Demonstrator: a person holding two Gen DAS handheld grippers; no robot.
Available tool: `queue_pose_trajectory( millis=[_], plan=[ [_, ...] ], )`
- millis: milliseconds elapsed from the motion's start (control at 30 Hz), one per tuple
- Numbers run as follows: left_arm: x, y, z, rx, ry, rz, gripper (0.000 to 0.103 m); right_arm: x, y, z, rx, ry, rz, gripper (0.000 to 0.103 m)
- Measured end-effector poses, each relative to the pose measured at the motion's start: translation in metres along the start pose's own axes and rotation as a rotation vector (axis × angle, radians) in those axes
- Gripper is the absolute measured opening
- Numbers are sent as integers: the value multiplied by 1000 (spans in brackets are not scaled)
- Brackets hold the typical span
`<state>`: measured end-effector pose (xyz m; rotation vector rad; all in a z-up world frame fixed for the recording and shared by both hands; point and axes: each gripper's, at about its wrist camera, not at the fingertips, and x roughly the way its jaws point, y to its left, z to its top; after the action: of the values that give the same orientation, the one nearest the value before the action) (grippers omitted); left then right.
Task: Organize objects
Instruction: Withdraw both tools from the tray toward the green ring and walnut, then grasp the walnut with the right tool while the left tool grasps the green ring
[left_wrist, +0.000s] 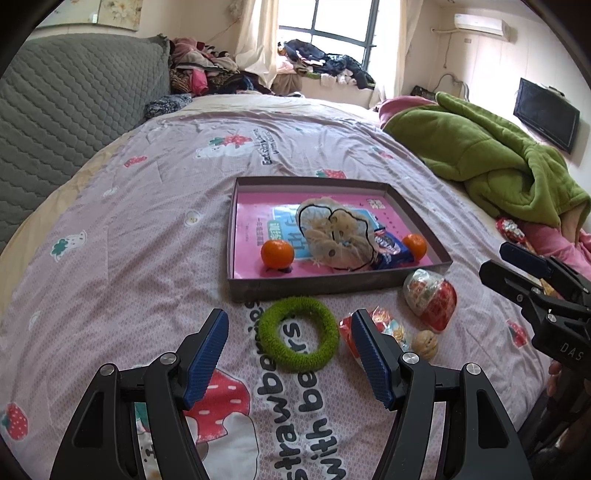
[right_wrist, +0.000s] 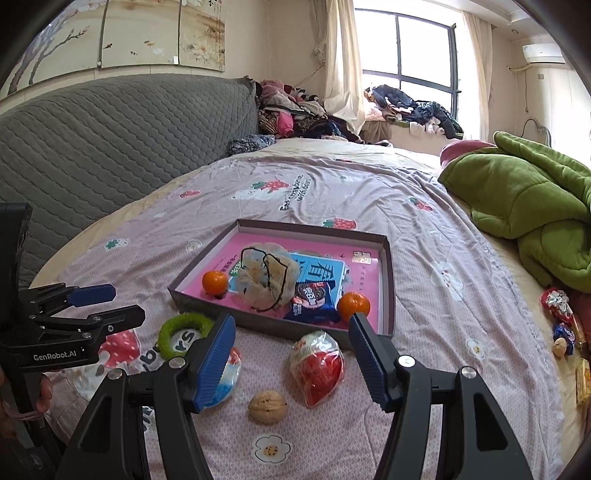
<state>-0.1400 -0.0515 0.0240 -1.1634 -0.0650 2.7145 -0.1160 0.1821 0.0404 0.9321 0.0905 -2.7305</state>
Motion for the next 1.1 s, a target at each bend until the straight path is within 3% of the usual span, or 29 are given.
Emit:
queue_pose_trajectory(
  millis=[500,1100],
  plan=[
    [30,1,-16,14,95,28,71,24,11,-25,-45,101,7,63],
    [47,10,-20,-1,103,52,71,45,28,-59,-105,175,-12,63]
  ],
)
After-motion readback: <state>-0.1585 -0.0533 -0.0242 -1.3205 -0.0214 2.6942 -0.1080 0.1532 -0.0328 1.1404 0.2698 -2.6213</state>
